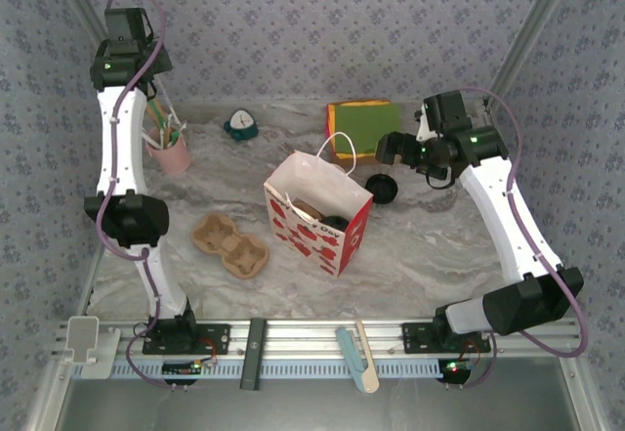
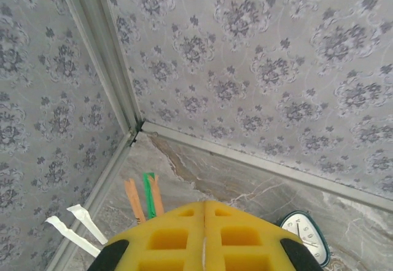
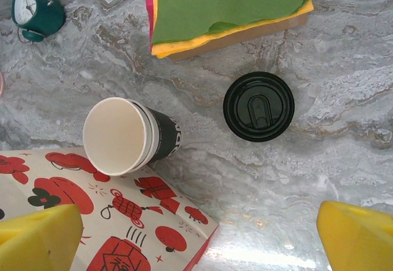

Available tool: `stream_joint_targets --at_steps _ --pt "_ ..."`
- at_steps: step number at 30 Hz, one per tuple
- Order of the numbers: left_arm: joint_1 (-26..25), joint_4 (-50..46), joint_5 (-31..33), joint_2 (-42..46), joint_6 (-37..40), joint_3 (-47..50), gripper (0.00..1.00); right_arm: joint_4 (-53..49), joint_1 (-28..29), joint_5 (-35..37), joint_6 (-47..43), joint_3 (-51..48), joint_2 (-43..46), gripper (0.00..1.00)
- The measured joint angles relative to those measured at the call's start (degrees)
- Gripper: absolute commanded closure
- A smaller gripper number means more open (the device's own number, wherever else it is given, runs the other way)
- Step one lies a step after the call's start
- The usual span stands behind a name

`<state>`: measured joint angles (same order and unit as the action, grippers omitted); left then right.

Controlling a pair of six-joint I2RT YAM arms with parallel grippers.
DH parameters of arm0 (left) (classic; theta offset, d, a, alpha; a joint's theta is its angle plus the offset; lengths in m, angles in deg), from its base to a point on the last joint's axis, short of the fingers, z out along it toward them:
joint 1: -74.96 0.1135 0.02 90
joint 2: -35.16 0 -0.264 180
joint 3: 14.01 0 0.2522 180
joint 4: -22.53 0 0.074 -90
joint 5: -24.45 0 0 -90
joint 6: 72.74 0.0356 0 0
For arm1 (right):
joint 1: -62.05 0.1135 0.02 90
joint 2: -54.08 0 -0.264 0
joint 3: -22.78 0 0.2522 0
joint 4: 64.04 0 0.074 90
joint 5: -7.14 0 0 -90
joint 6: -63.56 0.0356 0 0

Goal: Pack the takeout coffee

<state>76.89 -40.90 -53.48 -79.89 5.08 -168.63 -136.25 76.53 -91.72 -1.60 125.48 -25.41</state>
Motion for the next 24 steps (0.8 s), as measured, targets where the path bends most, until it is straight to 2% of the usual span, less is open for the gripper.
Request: stream_joint_targets --at_steps 10,16,24 --pt "-6.0 0.3 -2.9 9.8 -3.7 1.4 1.0 0.1 0.4 -0.6 0.0 0.0 0.0 0.0" --pt "-14.1 2.3 -6.4 20.1 -6.6 7.6 1.0 0.8 0.5 -0.7 -0.4 -0.3 0.7 0.0" --pt "-26.0 3.4 -9.8 29.2 -10.6 17.7 1.0 1.8 0.6 -1.1 -0.4 -3.1 3.2 0.0"
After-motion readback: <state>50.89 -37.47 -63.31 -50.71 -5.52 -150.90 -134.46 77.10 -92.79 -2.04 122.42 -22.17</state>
